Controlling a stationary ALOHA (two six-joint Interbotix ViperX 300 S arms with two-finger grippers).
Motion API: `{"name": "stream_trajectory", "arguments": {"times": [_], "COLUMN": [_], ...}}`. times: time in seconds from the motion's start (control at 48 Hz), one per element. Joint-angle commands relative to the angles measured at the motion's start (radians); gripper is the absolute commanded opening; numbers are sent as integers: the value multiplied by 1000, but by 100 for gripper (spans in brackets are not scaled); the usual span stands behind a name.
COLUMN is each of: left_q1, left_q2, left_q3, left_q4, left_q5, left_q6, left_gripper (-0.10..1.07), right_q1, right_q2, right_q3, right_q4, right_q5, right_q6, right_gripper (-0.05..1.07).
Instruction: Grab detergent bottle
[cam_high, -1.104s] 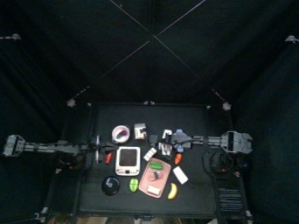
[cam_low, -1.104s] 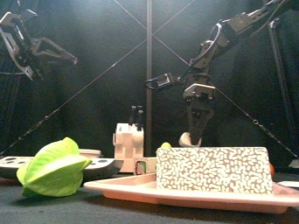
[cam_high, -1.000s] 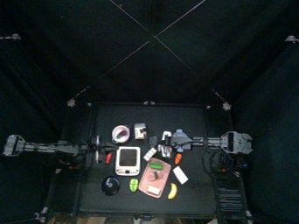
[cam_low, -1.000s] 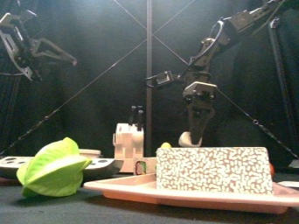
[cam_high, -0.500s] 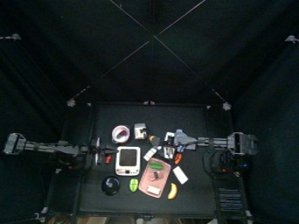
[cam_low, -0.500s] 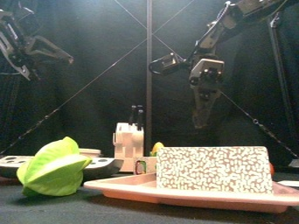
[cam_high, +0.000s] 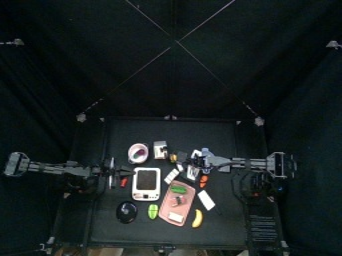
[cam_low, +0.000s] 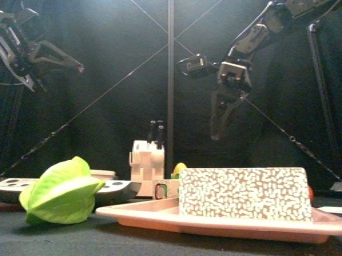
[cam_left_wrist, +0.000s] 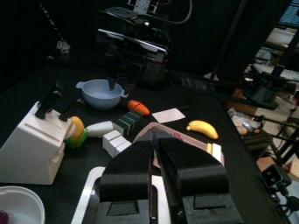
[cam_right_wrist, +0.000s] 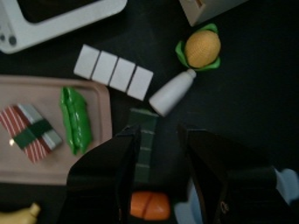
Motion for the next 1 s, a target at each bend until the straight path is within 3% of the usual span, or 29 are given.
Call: {"name": "stream_trajectory", "arguments": {"times": [0.0, 0.146, 0.271, 0.521, 0.979], "left_q1": [3, 5, 38, 98, 101], "left_q2": [2, 2, 2, 2, 0], "left_q3": [-34, -44, -46, -46, -37], "left_q4": [6, 6, 5, 3, 3], "left_q5": [-6, -5, -6, -5, -3], "left_q6": [2, 0, 0, -2, -2], "left_gripper": [47, 47, 47, 47, 47], "right_q1": [0, 2, 2, 11, 23], "right_q2": [23, 80, 94, 118, 235], "right_q3": [-14, -23, -37, -60, -129], "right_q4": [3, -40, -146, -311, -316], "right_q5": [-34, -28, -23, -15, 55], "right_q6": [80, 278, 430, 675, 707], "right_gripper": [77, 77, 80, 96, 96]}}
